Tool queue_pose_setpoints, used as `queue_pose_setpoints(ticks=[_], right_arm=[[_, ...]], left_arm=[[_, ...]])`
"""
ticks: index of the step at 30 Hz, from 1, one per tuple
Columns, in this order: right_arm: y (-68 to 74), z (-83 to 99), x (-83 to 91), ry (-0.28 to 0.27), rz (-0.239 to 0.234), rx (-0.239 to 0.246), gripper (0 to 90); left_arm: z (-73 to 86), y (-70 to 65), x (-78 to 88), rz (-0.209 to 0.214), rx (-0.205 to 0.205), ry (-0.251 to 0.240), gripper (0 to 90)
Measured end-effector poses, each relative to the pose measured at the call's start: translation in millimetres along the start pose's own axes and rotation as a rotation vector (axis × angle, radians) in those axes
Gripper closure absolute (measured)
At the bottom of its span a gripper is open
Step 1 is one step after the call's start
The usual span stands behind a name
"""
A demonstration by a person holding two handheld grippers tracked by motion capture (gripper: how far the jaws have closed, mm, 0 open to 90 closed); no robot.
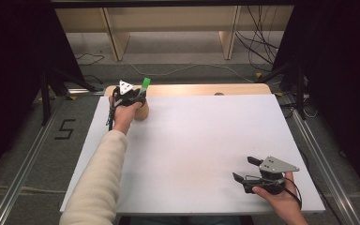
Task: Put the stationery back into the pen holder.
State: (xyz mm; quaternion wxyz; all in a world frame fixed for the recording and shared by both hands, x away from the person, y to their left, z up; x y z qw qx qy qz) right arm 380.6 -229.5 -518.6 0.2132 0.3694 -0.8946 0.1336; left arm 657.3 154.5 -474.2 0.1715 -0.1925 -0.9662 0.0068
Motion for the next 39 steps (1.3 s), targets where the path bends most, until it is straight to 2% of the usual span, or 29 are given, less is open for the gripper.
queue_pose_setpoints(ticks=[24, 31, 34, 35, 39], right_arm=[[-0.1, 0.2, 0.0, 0.000, 0.000, -0.001, 17.5], [0.0, 0.6, -0.3, 0.004, 0.000, -0.003, 17.5], [0.0, 0.6, -0.3, 0.004, 0.000, -0.003, 17.5], [-0.1, 0.9, 0.0, 0.008, 0.000, -0.003, 17.5], [0.1, 0.6, -0.4, 0.003, -0.001, -0.004, 17.5]], left_arm=[[8.4, 0.4, -1.7, -0.012, -0.026, 0.010, 66.3], [11.3, 1.8, 0.5, -0.029, -0.059, 0.036, 66.0], [10.4, 1.0, 2.2, -0.032, -0.055, 0.034, 63.9], [9.8, 0.4, 3.1, -0.034, -0.057, 0.037, 60.8], [7.4, -1.5, 7.5, -0.039, -0.079, 0.047, 59.2]])
Point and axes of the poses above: each handheld gripper's, and its own axes: x roughly backward along the jaws, z roughly out of its underside, y roughly to its left, the point moved 9 cm from there along -x, roughly forward along the jaws, and after that the axes turned 5 degrees about x, right-handed, at the moved point
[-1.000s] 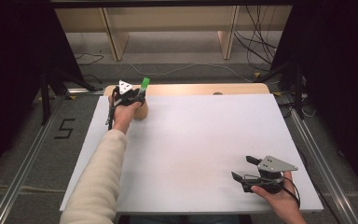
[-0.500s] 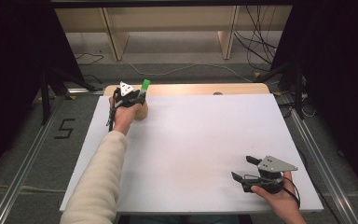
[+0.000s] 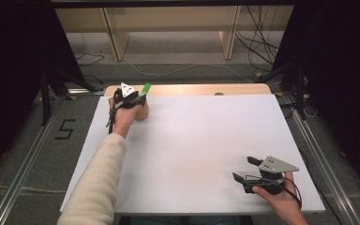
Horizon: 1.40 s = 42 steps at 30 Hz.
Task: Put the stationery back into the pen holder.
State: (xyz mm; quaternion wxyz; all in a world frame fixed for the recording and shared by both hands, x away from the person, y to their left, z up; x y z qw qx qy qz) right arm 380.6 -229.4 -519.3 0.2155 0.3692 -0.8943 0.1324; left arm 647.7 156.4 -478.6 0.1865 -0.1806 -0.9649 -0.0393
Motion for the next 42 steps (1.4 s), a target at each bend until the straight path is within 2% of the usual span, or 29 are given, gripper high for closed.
queue_pose_setpoints(ticks=[6, 7, 8, 9, 12, 13, 18, 23, 26, 28, 33, 39, 42], right_arm=[[0.4, -0.3, 0.1, 0.000, -0.001, 0.004, 17.5], [0.6, -0.2, 0.2, 0.002, 0.000, 0.001, 17.5], [0.5, -0.2, 0.2, 0.001, 0.000, 0.000, 17.5], [0.5, -0.2, 0.2, 0.001, 0.000, 0.000, 17.5], [0.3, 0.1, -0.4, 0.002, -0.001, 0.003, 17.5], [0.6, -0.1, -0.5, 0.002, -0.002, 0.005, 17.5], [0.8, -0.3, -0.8, -0.001, -0.003, 0.006, 17.5], [0.8, -0.1, -0.4, 0.001, -0.002, 0.002, 17.5], [0.2, -0.2, 0.0, 0.001, -0.001, 0.004, 17.4], [0.1, -0.1, -0.1, 0.001, -0.001, 0.004, 17.5], [0.1, -0.3, 0.0, 0.000, -0.001, 0.006, 17.4], [0.3, -0.3, 0.3, 0.004, 0.002, 0.007, 17.5], [0.3, -0.3, 0.2, 0.005, 0.002, 0.007, 17.5]], left_arm=[[-1.1, 1.9, 6.9, -0.004, 0.000, 0.008, 59.9], [-2.1, 2.1, 8.5, -0.002, 0.012, 0.003, 61.1], [-2.6, 2.3, 10.7, 0.002, 0.025, 0.004, 66.7], [-3.1, 2.4, 12.2, 0.006, 0.033, 0.003, 66.7], [-1.0, 2.9, 17.0, 0.013, 0.044, 0.032, 79.4], [1.3, 3.4, 17.8, 0.010, 0.049, 0.051, 86.3], [12.5, 4.6, 17.2, -0.002, 0.063, 0.131, 89.6], [19.8, 6.2, 13.9, -0.021, 0.067, 0.174, 89.7], [25.7, 5.7, 11.4, -0.032, 0.052, 0.211, 89.7], [25.8, 6.2, 11.0, -0.037, 0.063, 0.215, 89.7], [22.2, 5.7, 13.0, -0.039, 0.054, 0.196, 89.6], [10.0, 5.1, 21.6, -0.041, 0.049, 0.144, 85.9], [6.6, 5.7, 27.4, -0.042, 0.051, 0.135, 83.9]])
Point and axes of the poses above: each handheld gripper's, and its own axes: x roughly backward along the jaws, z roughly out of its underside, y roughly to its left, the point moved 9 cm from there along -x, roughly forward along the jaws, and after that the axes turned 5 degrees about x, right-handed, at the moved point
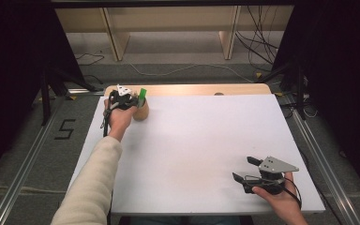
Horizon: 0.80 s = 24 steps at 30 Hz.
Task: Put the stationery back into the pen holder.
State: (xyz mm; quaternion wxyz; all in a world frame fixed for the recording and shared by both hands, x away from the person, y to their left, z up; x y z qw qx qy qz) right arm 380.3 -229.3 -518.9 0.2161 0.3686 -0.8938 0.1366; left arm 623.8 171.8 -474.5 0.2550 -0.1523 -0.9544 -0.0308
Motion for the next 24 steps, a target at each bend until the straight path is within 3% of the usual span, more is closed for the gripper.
queue_pose_setpoints(ticks=[11, 15, 24], right_arm=[[0.3, -0.4, -0.3, -0.001, 0.000, 0.005, 17.5], [0.2, -0.3, -0.3, -0.001, 0.000, 0.005, 17.5], [1.3, -0.8, -1.2, -0.002, -0.003, 0.002, 17.5]], left_arm=[[4.9, -2.6, 20.3, 0.030, 0.020, 0.006, 71.0], [9.0, -10.5, 30.4, 0.066, 0.043, 0.002, 62.9], [20.8, -33.4, 57.8, 0.135, 0.012, 0.007, 52.4]])
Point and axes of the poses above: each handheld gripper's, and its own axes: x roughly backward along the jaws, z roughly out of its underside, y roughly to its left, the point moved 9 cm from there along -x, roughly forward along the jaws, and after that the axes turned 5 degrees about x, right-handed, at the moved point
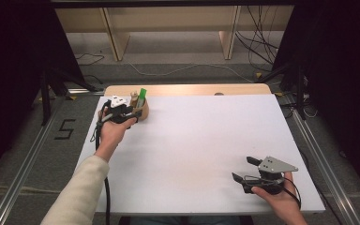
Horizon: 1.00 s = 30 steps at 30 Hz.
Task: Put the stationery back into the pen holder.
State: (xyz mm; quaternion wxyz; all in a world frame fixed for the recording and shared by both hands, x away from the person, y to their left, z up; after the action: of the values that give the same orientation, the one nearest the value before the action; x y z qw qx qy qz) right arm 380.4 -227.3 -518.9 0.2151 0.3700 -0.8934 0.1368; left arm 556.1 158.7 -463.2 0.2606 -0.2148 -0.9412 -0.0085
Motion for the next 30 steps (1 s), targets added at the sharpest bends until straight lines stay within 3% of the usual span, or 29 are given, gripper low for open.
queue_pose_setpoints(ticks=[13, 30], right_arm=[[0.0, 0.1, -0.1, 0.001, -0.001, 0.000, 17.5], [1.0, -0.4, -0.7, -0.002, -0.003, 0.002, 17.5]], left_arm=[[12.6, -16.5, 12.4, 0.031, -0.023, 0.033, 44.3], [21.2, -48.0, 33.5, 0.104, -0.076, 0.027, 38.9]])
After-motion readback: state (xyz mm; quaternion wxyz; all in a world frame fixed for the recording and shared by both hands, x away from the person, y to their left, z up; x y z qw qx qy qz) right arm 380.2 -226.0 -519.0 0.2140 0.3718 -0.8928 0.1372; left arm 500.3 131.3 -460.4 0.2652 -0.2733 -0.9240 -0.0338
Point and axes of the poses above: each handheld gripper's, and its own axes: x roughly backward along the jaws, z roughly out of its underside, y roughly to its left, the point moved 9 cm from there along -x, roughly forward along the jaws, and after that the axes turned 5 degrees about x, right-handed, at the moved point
